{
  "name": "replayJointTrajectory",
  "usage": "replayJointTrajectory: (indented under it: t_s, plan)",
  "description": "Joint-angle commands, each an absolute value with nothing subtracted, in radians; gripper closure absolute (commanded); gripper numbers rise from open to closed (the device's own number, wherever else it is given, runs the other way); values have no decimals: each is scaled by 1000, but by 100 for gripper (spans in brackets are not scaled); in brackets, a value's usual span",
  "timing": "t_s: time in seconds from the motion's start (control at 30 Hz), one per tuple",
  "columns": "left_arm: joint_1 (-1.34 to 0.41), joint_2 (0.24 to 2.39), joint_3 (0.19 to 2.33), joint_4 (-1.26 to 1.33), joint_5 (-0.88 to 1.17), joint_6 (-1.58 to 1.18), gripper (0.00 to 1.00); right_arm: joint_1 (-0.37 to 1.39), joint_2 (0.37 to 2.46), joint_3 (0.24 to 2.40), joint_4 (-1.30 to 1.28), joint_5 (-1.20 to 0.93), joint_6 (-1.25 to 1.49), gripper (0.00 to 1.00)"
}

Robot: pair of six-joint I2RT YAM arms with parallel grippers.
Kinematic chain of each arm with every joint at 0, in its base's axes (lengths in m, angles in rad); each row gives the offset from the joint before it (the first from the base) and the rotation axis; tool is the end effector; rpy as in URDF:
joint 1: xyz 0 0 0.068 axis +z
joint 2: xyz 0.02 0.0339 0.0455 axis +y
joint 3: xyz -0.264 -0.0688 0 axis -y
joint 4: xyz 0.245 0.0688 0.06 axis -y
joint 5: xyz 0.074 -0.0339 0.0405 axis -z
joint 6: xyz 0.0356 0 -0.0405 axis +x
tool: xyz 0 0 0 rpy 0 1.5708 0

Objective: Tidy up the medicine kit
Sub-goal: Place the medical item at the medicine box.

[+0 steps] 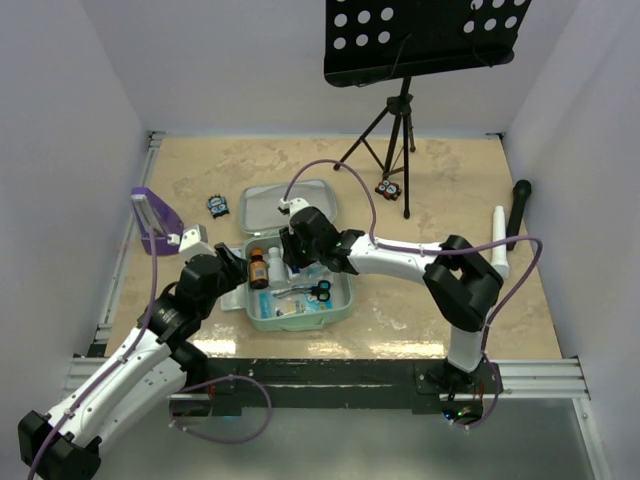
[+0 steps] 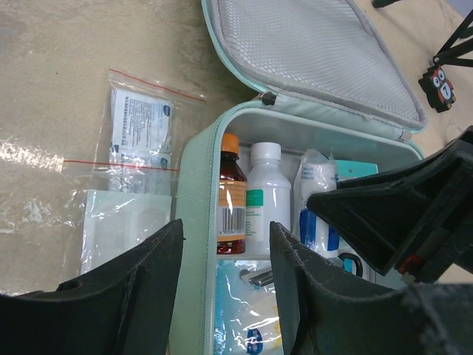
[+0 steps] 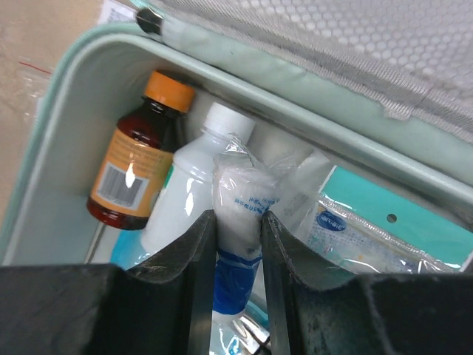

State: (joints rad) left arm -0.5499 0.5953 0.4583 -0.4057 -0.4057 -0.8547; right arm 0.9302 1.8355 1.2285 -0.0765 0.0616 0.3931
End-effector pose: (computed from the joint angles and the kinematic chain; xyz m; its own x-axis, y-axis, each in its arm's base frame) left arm 0.1298 -0.0631 0.2324 -0.4339 -0.5470 -0.7159 -0.2061 0.8338 -0.5122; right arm 0.2465 0.3270 0.2087 -0.6442 -0.2245 -0.7311 -0.5683 0.7803 0.2611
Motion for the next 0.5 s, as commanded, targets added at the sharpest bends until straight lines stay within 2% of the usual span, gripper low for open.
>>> replayJointTrajectory:
  t_s: [0.0,0.17,0.27,0.47]
  plan:
    - [-543,592,439,-390,-425,-873,45,930,1876,1261,-66,94,454,73]
    - [-543,591,433,-388,-426,-867,45,930,1858,1252,-57,94,469,47]
    - [-543,592,433,-383,-426,-862,45,930,1821,1247,-51,100,474,40]
    - [-541,598,433,-368,-425,-856,45,930,1737,1258,-75,89,483,36]
